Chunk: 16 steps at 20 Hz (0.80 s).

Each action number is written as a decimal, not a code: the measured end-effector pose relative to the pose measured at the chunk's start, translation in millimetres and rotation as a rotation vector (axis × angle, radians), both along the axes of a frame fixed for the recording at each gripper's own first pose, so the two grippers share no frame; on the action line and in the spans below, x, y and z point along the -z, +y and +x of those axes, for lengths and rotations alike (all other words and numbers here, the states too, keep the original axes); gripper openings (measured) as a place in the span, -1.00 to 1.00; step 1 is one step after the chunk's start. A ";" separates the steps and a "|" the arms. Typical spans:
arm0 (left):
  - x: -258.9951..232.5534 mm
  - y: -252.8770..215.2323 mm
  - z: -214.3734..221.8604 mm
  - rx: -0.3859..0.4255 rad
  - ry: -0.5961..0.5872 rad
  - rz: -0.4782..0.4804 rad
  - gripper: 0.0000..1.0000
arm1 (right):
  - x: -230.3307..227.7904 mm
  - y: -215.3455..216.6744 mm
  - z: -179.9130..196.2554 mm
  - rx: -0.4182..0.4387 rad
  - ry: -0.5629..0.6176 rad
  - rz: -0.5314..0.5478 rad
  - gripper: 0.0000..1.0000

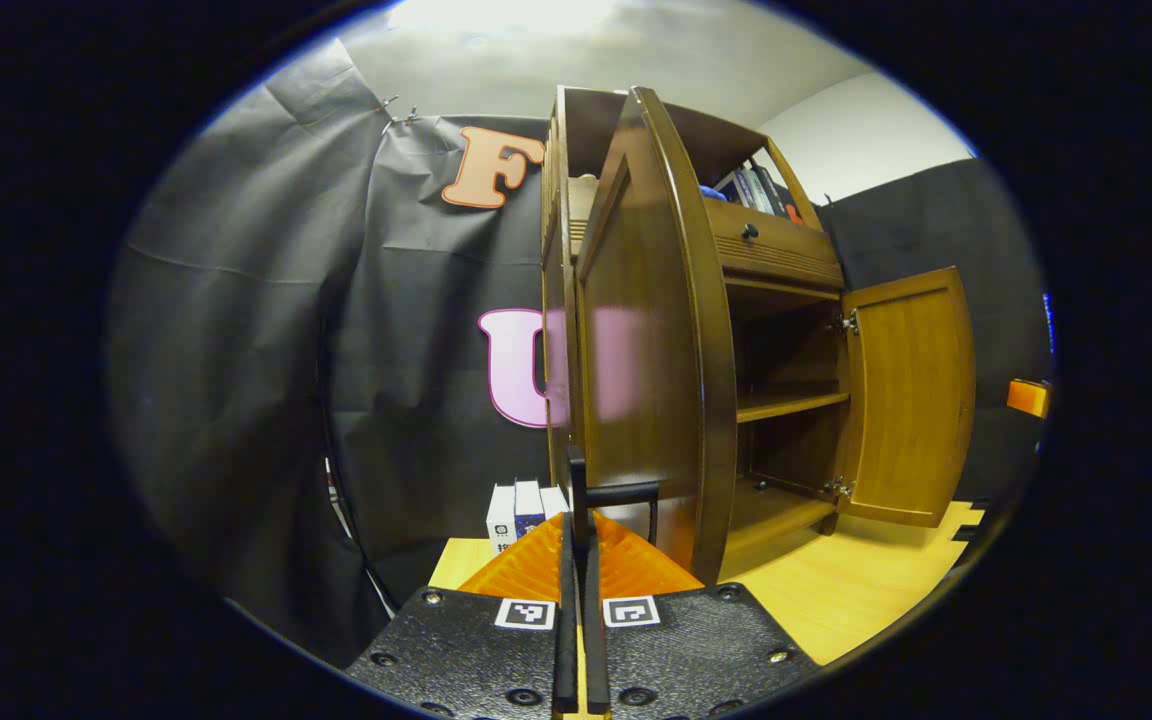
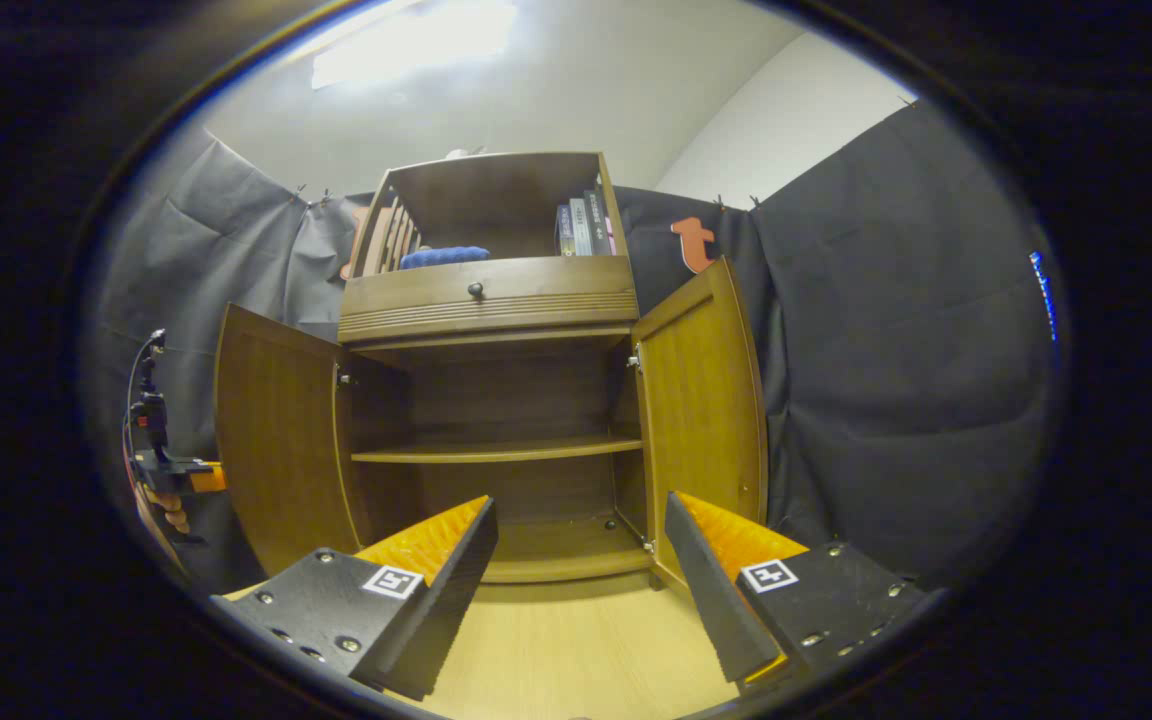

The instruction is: Open the right door of the double-door shoe cabinet with the right hand, and open the left door with the left hand.

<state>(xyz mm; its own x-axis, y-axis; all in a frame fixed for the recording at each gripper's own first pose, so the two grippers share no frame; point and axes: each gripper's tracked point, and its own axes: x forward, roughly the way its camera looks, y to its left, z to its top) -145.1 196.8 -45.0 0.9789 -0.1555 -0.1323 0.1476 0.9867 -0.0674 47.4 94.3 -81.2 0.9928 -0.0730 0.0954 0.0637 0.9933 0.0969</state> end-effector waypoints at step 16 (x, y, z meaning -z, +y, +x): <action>3.0 2.9 -10.2 0.043 -0.010 -0.017 -0.81 | -0.4 30.1 15.1 -0.025 0.012 -0.020 1.00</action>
<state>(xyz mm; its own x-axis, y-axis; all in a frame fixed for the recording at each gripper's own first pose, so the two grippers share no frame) -155.3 199.7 -48.0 0.9726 -0.1993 -0.1194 0.1904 0.9783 -0.0820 62.5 124.4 -80.8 0.9953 -0.0467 0.0850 0.0402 0.9963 0.0762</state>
